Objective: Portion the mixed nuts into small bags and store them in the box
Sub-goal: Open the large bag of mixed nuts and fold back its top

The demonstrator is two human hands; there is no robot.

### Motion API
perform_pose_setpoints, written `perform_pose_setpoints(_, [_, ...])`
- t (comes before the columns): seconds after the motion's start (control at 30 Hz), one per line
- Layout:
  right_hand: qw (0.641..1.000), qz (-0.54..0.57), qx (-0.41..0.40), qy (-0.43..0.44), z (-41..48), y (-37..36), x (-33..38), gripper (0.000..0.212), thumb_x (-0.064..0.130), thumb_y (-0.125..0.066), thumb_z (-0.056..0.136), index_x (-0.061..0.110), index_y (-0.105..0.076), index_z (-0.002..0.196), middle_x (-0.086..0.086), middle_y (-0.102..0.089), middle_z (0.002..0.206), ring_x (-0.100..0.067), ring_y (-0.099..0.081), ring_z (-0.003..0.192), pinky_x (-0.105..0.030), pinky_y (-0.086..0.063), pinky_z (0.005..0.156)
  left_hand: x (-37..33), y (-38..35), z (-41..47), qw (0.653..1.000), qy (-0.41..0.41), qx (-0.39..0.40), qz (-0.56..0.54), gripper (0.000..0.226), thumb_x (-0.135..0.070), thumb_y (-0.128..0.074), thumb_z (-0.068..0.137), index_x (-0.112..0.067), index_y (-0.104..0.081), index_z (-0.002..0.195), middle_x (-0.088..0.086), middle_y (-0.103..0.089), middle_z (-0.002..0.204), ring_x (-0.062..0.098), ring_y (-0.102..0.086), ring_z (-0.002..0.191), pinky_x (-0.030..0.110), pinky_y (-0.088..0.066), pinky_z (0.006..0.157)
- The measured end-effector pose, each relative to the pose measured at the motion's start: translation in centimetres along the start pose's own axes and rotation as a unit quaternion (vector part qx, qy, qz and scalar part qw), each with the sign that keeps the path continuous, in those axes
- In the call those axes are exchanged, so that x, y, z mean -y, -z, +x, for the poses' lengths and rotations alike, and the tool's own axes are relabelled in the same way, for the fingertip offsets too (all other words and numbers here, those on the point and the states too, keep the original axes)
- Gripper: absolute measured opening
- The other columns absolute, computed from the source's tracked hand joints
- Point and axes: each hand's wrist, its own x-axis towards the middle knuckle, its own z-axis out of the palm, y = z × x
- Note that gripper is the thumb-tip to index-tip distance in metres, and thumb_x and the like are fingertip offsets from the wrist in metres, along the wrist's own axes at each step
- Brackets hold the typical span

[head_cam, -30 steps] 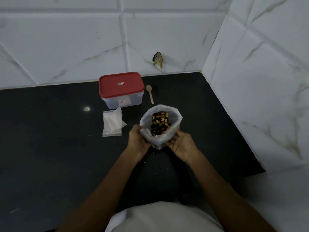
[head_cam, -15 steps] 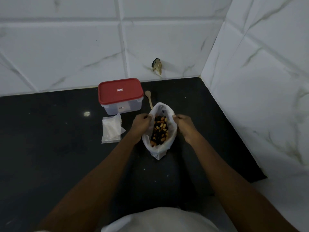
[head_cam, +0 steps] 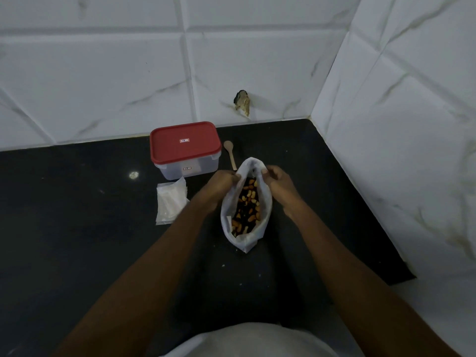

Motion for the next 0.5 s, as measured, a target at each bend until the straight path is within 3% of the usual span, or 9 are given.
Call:
perform_pose_setpoints(0.07, [1.0,-0.018,0.005,-0.012,0.3,-0.1,0.5,0.035,0.04,-0.041,0.103,0.016,-0.057,0.123,-0.002,-0.06,0.104,-0.017,-0.058,0.099,-0.03,-0.048,0.081,0.0,-0.1,-0.1,1.0,-0.006,-0.01,-0.017,0.037,-0.022,-0.048,0.101,0.003,-0.054,0.128,0.0,-0.059,0.087,0.016,-0.056,0.082,0.028,-0.048,0.073])
perform_pose_setpoints(0.13, [0.997,-0.038,0.013,-0.063,0.8,-0.3,1.5,0.037,0.041,-0.042,0.103,0.011,-0.059,0.117,-0.005,-0.06,0.097,-0.02,-0.059,0.094,-0.032,-0.048,0.08,-0.6,-0.2,-0.1,1.0,0.001,-0.011,0.014,0.035,-0.032,-0.047,0.101,-0.007,-0.055,0.125,0.008,-0.061,0.108,0.019,-0.056,0.096,0.033,-0.048,0.083])
perform_pose_setpoints(0.2, [0.991,-0.016,0.018,-0.13,1.4,0.0,2.0,0.034,0.04,-0.044,0.102,0.01,-0.057,0.113,-0.005,-0.06,0.095,-0.019,-0.058,0.089,-0.031,-0.048,0.075,-1.2,-0.1,0.2,0.998,0.057,-0.015,0.024,0.035,-0.034,-0.048,0.1,-0.01,-0.054,0.125,0.014,-0.056,0.126,0.025,-0.055,0.11,0.04,-0.045,0.098])
perform_pose_setpoints(0.27, [0.978,0.054,0.043,-0.196,1.8,0.7,1.5,0.045,0.041,-0.047,0.101,0.003,-0.058,0.12,-0.014,-0.064,0.111,-0.026,-0.06,0.103,-0.039,-0.051,0.09,-1.3,0.3,0.1,0.99,0.139,-0.01,-0.032,0.035,-0.029,-0.051,0.099,-0.004,-0.055,0.123,0.018,-0.055,0.129,0.032,-0.052,0.121,0.044,-0.039,0.107])
perform_pose_setpoints(0.33, [0.956,0.182,0.098,-0.207,1.6,1.2,0.2,0.043,0.038,-0.051,0.099,0.007,-0.064,0.125,-0.017,-0.064,0.125,-0.031,-0.058,0.117,-0.046,-0.045,0.104,-0.7,0.9,-0.1,0.974,0.172,0.014,-0.149,0.029,-0.025,-0.05,0.097,-0.002,-0.062,0.11,0.017,-0.062,0.122,0.031,-0.056,0.114,0.044,-0.043,0.1])
perform_pose_setpoints(0.4, [0.933,0.261,0.124,-0.216,1.3,1.1,-0.9,0.04,0.037,-0.053,0.098,0.009,-0.067,0.123,-0.016,-0.066,0.124,-0.03,-0.059,0.116,-0.043,-0.048,0.098,0.2,1.4,-0.5,0.952,0.202,0.016,-0.231,0.028,-0.027,-0.049,0.095,-0.006,-0.065,0.104,0.016,-0.065,0.111,0.029,-0.058,0.104,0.042,-0.045,0.09])
perform_pose_setpoints(0.5, [0.943,0.248,0.104,-0.195,1.0,0.5,-1.3,0.037,0.034,-0.056,0.098,0.007,-0.063,0.122,-0.015,-0.066,0.119,-0.028,-0.062,0.11,-0.04,-0.052,0.085,1.2,1.4,-0.5,0.941,0.215,0.022,-0.259,0.031,-0.033,-0.053,0.096,-0.011,-0.063,0.116,0.015,-0.065,0.116,0.03,-0.058,0.11,0.045,-0.045,0.093])
